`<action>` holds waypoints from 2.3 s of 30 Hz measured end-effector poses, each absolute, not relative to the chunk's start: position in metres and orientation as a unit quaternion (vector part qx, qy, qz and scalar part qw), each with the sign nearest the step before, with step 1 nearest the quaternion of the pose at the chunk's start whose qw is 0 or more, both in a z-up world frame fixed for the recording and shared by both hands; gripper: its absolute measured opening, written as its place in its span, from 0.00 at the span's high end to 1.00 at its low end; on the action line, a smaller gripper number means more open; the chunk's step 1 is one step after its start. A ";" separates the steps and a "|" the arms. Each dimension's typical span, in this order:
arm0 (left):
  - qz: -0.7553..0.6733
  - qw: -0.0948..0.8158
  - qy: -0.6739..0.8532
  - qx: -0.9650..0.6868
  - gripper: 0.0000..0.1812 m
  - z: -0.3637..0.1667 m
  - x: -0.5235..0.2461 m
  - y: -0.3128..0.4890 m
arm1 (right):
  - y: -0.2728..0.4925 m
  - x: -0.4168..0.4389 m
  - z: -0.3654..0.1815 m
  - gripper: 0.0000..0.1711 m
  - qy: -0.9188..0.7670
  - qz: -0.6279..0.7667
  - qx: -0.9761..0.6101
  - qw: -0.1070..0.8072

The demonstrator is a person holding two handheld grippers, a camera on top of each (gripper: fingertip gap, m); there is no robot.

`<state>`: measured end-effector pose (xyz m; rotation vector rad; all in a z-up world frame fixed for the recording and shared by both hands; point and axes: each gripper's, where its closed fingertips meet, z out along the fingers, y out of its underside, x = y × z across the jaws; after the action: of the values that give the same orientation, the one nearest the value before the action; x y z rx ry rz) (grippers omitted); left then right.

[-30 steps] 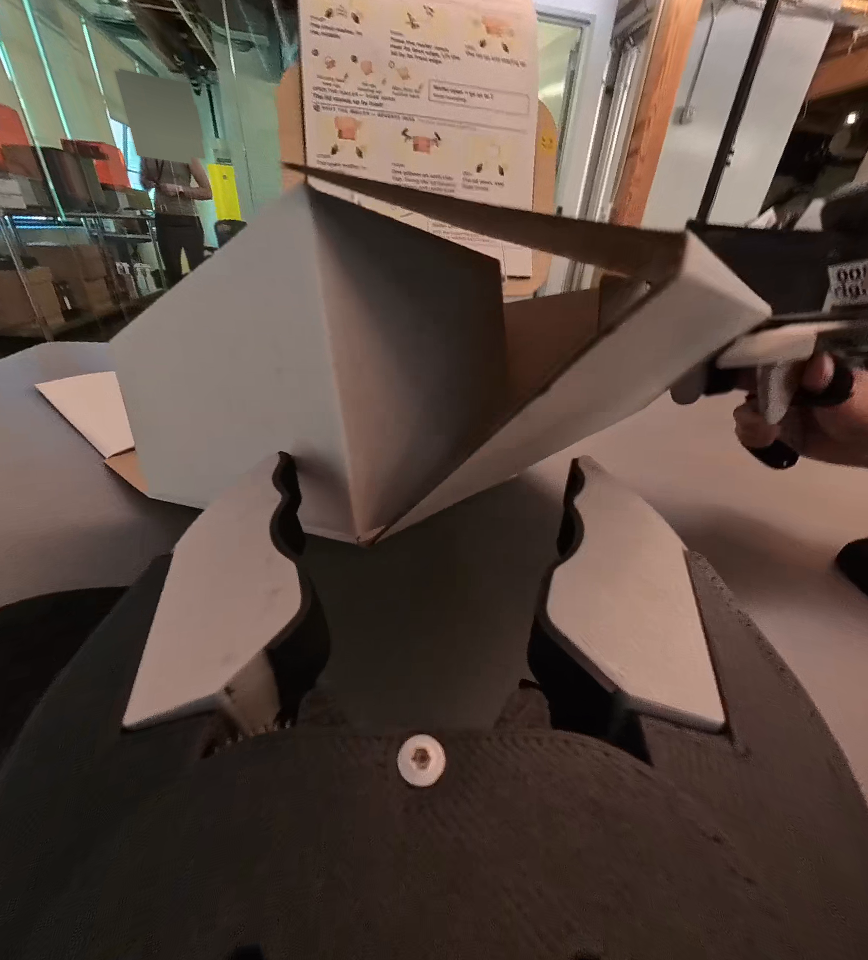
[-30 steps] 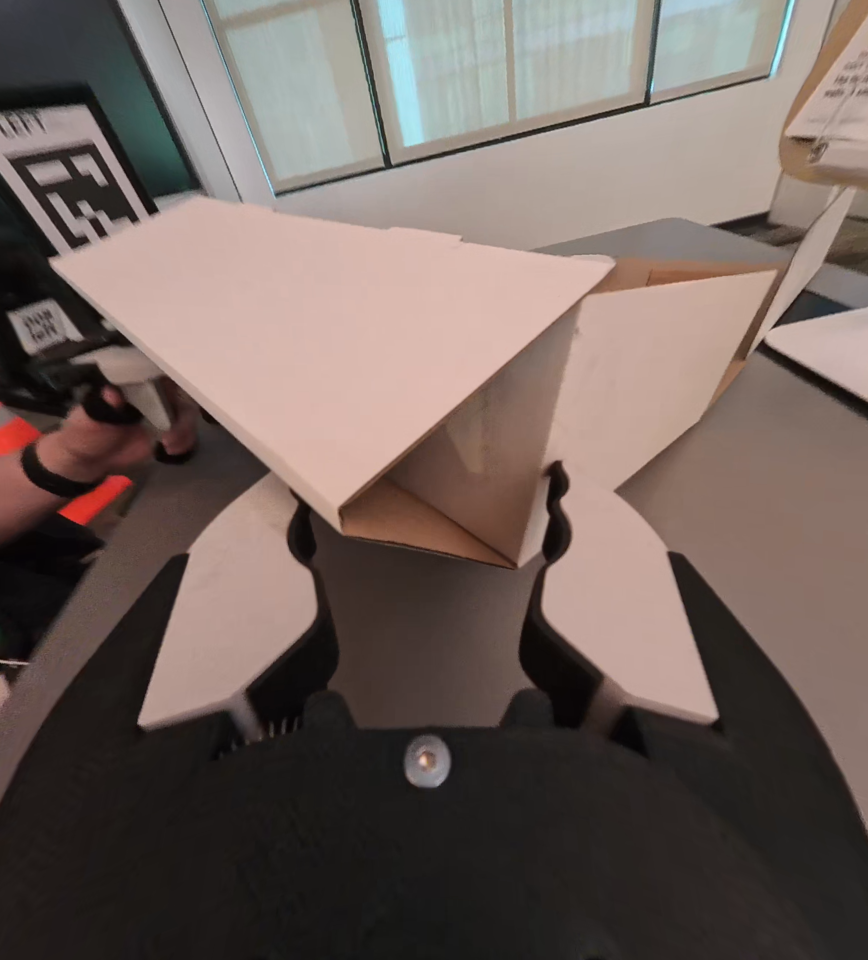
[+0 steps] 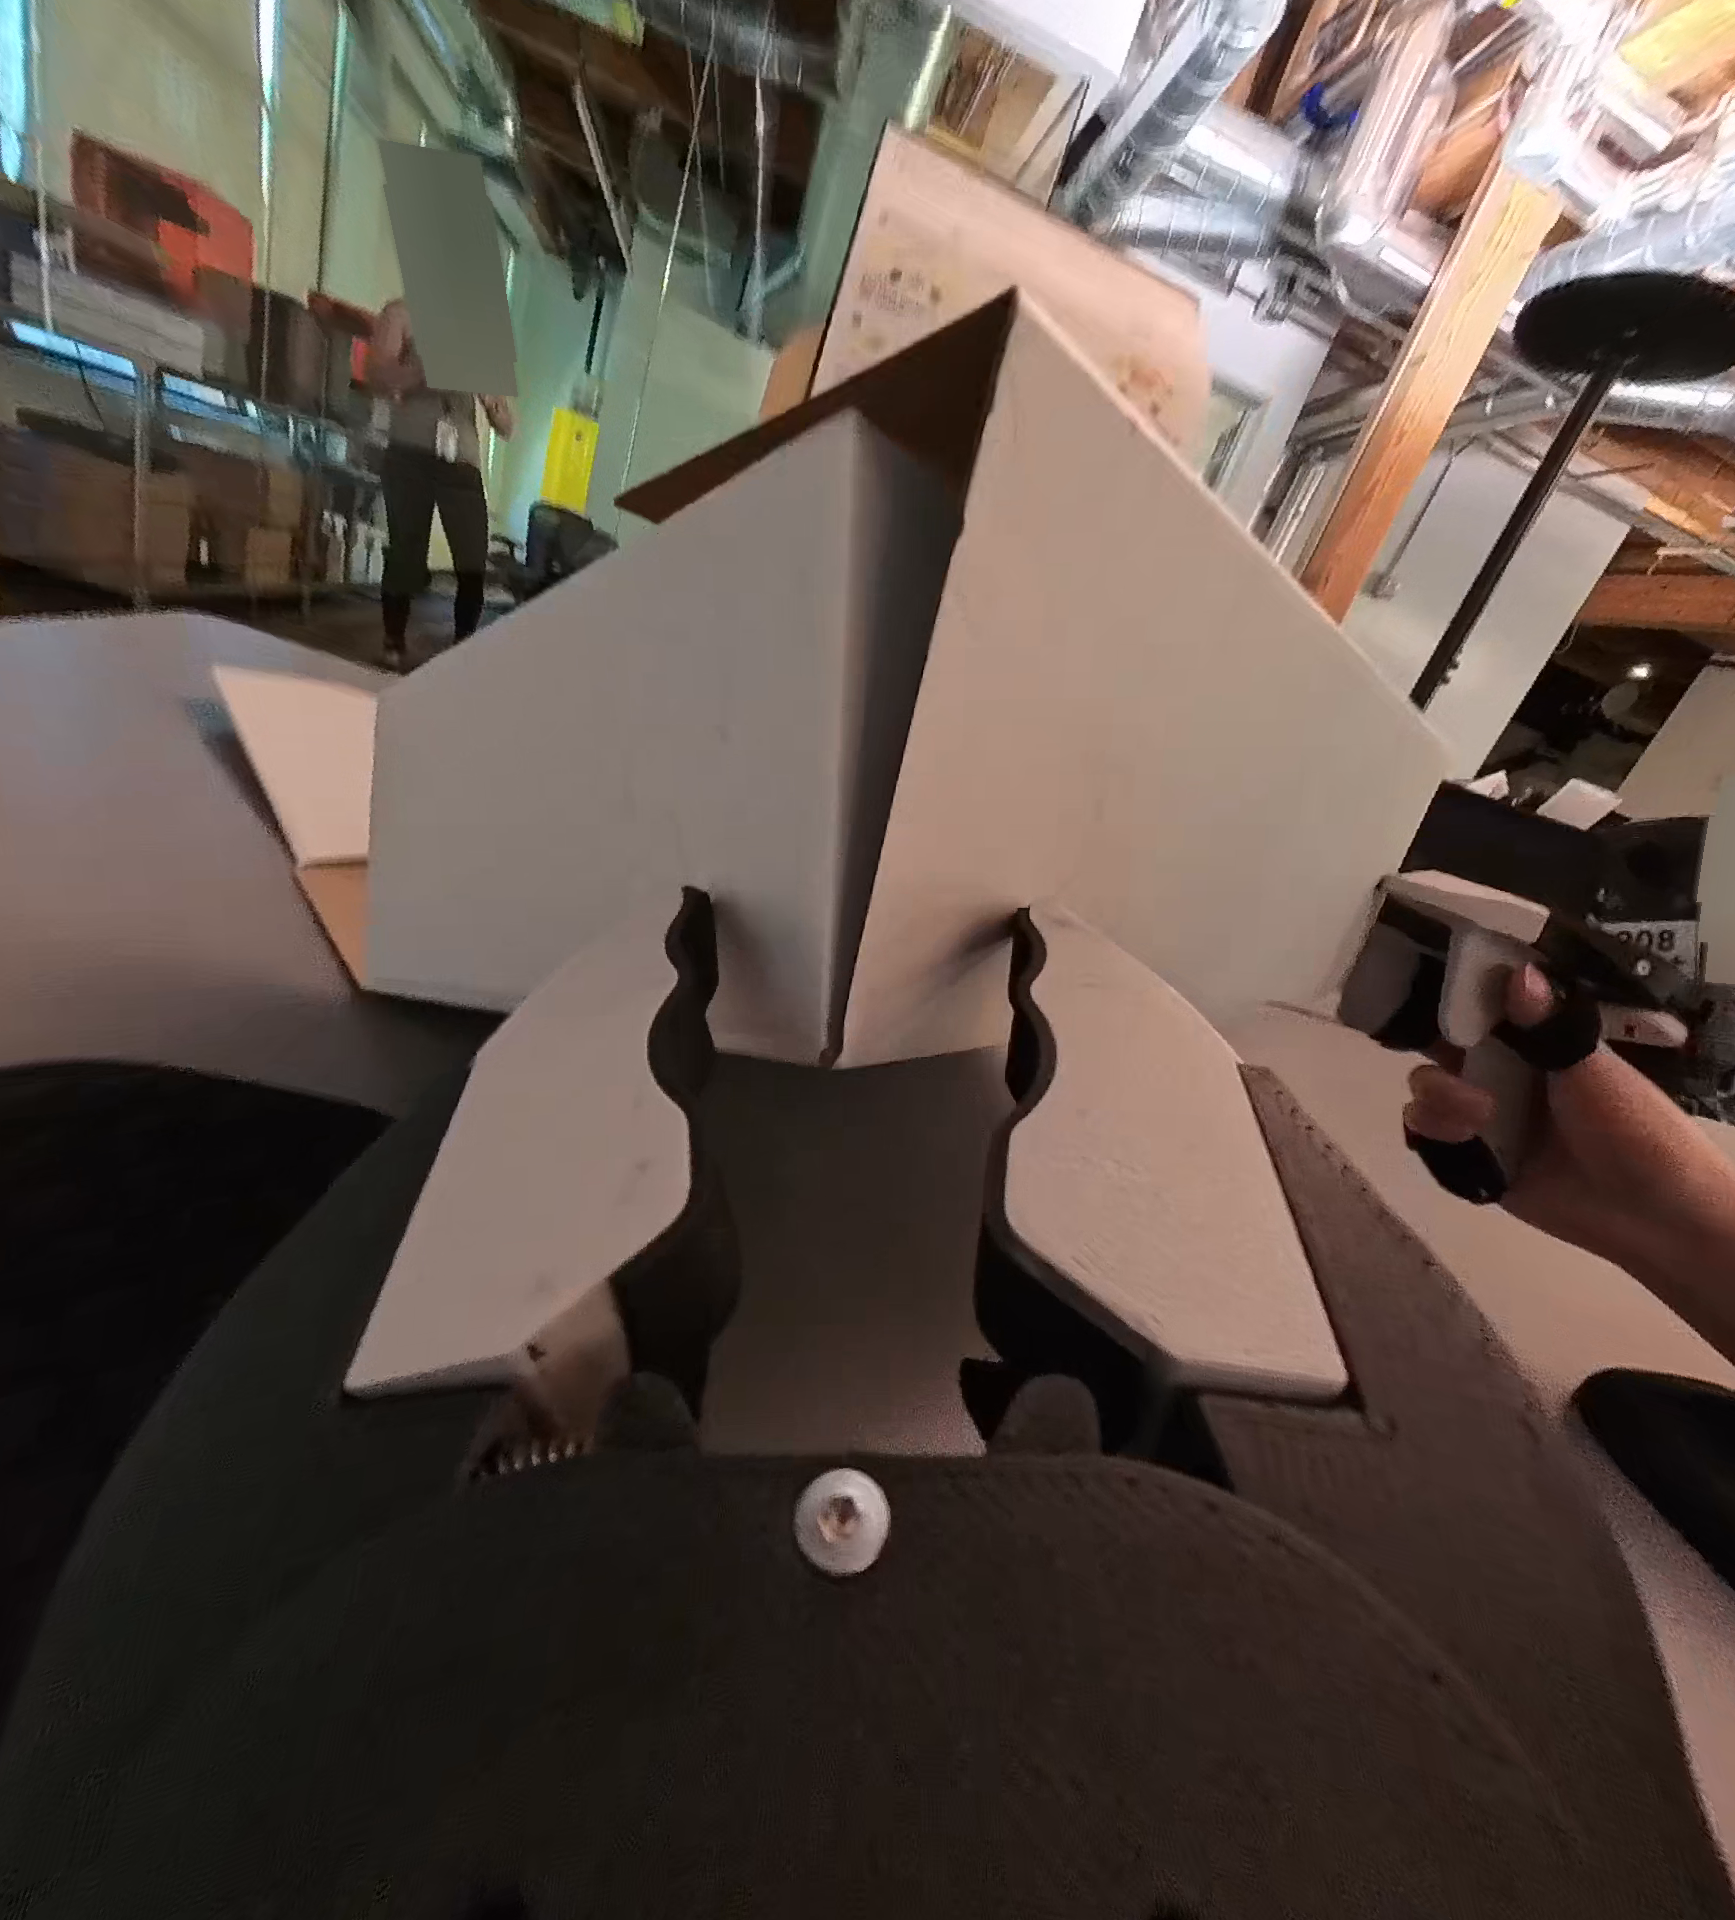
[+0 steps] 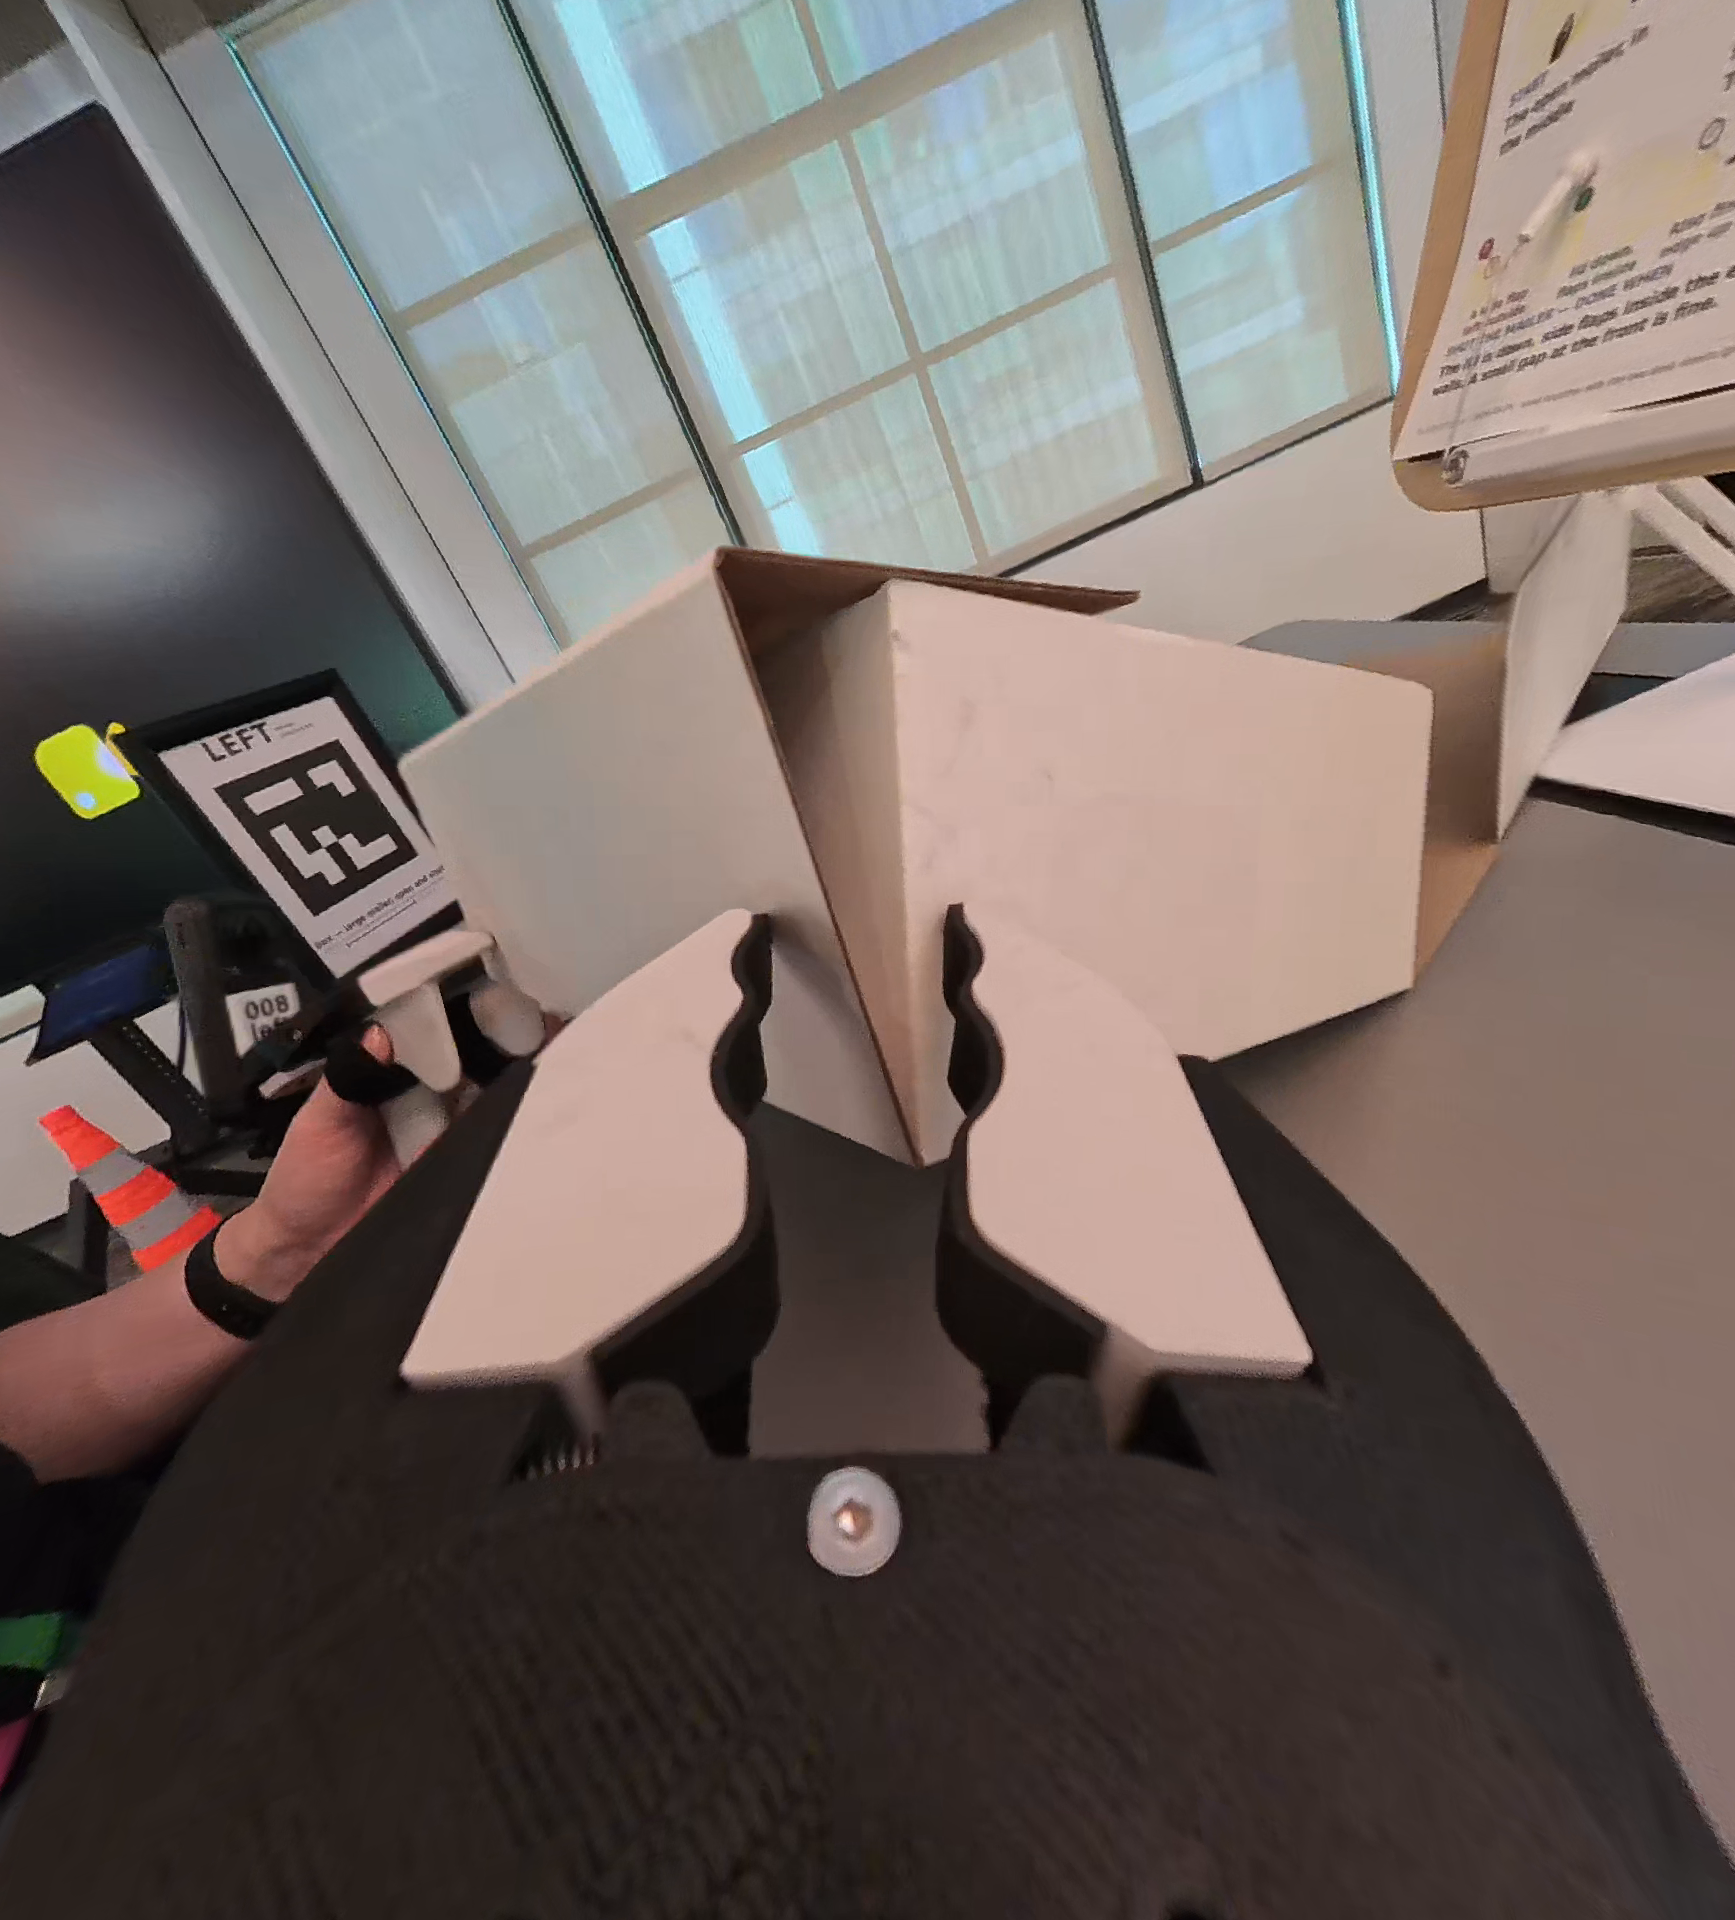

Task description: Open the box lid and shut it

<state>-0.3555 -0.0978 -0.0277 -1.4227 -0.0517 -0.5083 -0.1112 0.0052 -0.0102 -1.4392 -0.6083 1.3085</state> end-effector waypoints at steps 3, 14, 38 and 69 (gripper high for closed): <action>-0.239 0.714 -0.022 -0.658 0.71 -0.041 -0.354 -0.095 | 0.006 -0.109 -0.008 0.82 -0.260 0.556 -0.593 0.521; -0.217 0.708 0.034 -0.672 0.70 -0.038 -0.348 -0.093 | 0.009 -0.104 -0.015 0.80 -0.320 0.492 -0.591 0.553; -0.201 0.719 0.052 -0.663 0.69 -0.024 -0.348 -0.092 | 0.017 -0.104 -0.006 0.78 -0.341 0.516 -0.585 0.525; -0.167 0.723 0.158 -0.652 0.60 0.014 -0.351 -0.077 | 0.035 -0.120 -0.004 0.61 -0.376 0.490 -0.602 0.507</action>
<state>-0.3514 -0.0771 0.0139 -1.4388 0.3480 -0.3697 -0.1205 0.0352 -0.0037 -1.4520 -0.9060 1.1807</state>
